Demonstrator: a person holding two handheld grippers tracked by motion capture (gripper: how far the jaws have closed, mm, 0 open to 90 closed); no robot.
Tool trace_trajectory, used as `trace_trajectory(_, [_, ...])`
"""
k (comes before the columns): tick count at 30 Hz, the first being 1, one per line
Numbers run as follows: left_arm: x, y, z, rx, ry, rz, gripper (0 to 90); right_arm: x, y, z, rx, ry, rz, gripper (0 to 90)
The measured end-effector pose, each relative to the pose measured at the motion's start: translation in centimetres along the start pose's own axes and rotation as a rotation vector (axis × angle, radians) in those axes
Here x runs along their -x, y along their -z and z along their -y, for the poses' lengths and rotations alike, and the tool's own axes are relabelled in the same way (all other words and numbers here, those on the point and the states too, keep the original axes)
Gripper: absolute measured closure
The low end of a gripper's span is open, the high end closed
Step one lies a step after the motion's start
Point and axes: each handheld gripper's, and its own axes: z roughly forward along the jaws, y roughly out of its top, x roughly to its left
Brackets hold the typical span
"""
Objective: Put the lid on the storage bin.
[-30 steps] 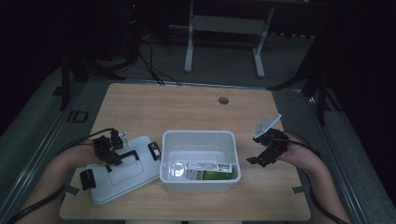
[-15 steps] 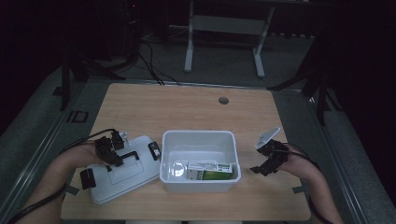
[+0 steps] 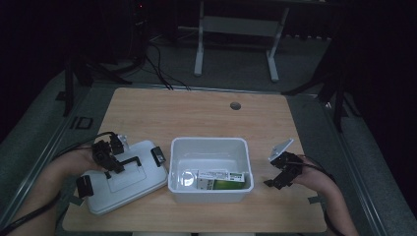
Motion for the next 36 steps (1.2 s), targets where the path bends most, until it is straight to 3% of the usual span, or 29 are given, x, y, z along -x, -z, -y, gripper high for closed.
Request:
trace_trajectory(7, [0.5, 4.2, 0.9, 0.000, 0.012, -0.026, 84.1, -0.1, -0.1, 0.1, -0.015, -0.003, -0.003, 15.3])
trace_trajectory(10, [0.7, 5.7, 0.9, 0.006, 0.008, -0.040, 84.1, -0.1, -0.1, 0.1, -0.016, -0.002, -0.005, 15.3])
trace_trajectory(12, [0.7, 5.7, 0.9, 0.006, 0.008, -0.040, 84.1, -0.1, -0.1, 0.1, -0.016, -0.001, -0.006, 15.3])
trace_trajectory(14, [1.0, 7.4, 0.8, 0.023, 0.005, -0.046, 84.1, -0.2, -0.1, 0.0, -0.018, 0.001, -0.010, 15.3])
trace_trajectory(16, [1.1, 8.2, 0.6, 0.031, -0.002, -0.059, 84.1, -0.2, -0.1, -0.1, -0.019, 0.003, -0.011, 15.3])
trace_trajectory(21, [1.5, 9.4, 0.2, 0.043, -0.012, -0.071, 84.1, -0.3, -0.2, -0.2, -0.018, 0.006, -0.013, 15.3])
trace_trajectory(23, [1.7, 10.4, -0.1, 0.085, -0.019, -0.044, 84.1, -0.4, -0.2, -0.3, -0.019, 0.006, -0.013, 15.3])
trace_trajectory(26, [2.2, 11.3, -0.7, 0.124, -0.032, -0.043, 84.1, -0.5, -0.4, -0.4, -0.022, 0.012, -0.017, 15.4])
trace_trajectory(30, [2.8, 11.9, -1.6, 0.125, -0.060, -0.052, 84.1, -0.6, -0.6, -0.5, -0.024, 0.016, -0.019, 15.3])
trace_trajectory(31, [3.3, 12.2, -2.3, 0.115, -0.083, -0.066, 84.1, -0.6, -0.6, -0.5, -0.026, 0.015, -0.021, 15.3])
trace_trajectory(36, [4.0, 12.5, -3.7, 0.117, -0.113, -0.062, 84.1, -0.7, -0.7, -0.6, -0.026, 0.013, -0.025, 15.4])
